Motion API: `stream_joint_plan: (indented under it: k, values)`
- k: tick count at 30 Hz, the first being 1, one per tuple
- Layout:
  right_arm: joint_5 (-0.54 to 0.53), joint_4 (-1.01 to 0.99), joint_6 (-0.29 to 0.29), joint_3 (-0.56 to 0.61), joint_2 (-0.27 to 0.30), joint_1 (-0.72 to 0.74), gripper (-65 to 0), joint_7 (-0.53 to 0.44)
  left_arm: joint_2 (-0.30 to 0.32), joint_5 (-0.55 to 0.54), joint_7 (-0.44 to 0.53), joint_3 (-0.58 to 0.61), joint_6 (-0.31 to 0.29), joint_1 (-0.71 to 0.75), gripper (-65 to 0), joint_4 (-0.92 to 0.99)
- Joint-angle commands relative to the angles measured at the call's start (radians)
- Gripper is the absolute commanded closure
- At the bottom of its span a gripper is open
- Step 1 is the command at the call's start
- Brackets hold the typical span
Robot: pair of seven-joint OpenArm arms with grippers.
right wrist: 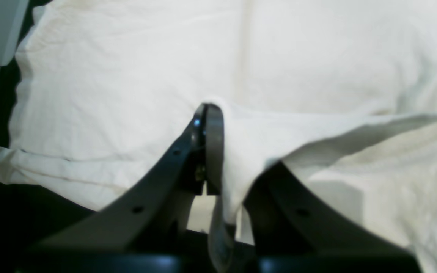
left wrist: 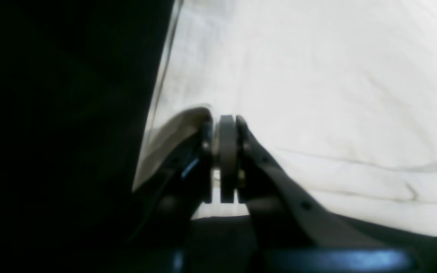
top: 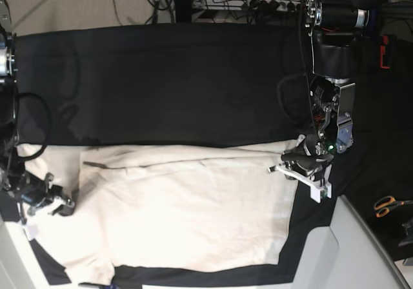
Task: Fold the T-shirt properly
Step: 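Lower the folded edge onto the shirt body and open both grippers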
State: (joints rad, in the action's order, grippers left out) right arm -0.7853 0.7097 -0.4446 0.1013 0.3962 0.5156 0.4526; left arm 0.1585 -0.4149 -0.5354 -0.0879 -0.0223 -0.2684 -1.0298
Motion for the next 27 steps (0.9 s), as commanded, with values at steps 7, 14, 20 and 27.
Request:
stream_joint_plan:
  k: [7, 14, 20, 27]
  values:
    - [-0.013, -0.022, -0.009, 0.068, 0.016, 0.044, -1.2, -0.097, 0.01, -0.003, 0.073, 0.0, -0.001, -0.036, 0.0, -0.01]
    - [-0.013, -0.06, -0.009, 0.07, 0.01, 0.062, -1.4, -0.137, 0.011, -0.003, 0.074, 0.0, -0.001, -0.042, 0.0, -0.008]
    - [-0.013, -0.061, -0.009, 0.071, 0.013, 0.067, -1.5, -0.16, 0.013, -0.003, 0.076, 0.029, -0.001, -0.061, 0.0, 0.009]
    - [-0.015, -0.084, -0.003, 0.062, 0.01, 0.065, -21.9, -0.176, 0.013, -0.005, 0.13, 0.066, 0.006, -0.061, 0.0, 0.039]
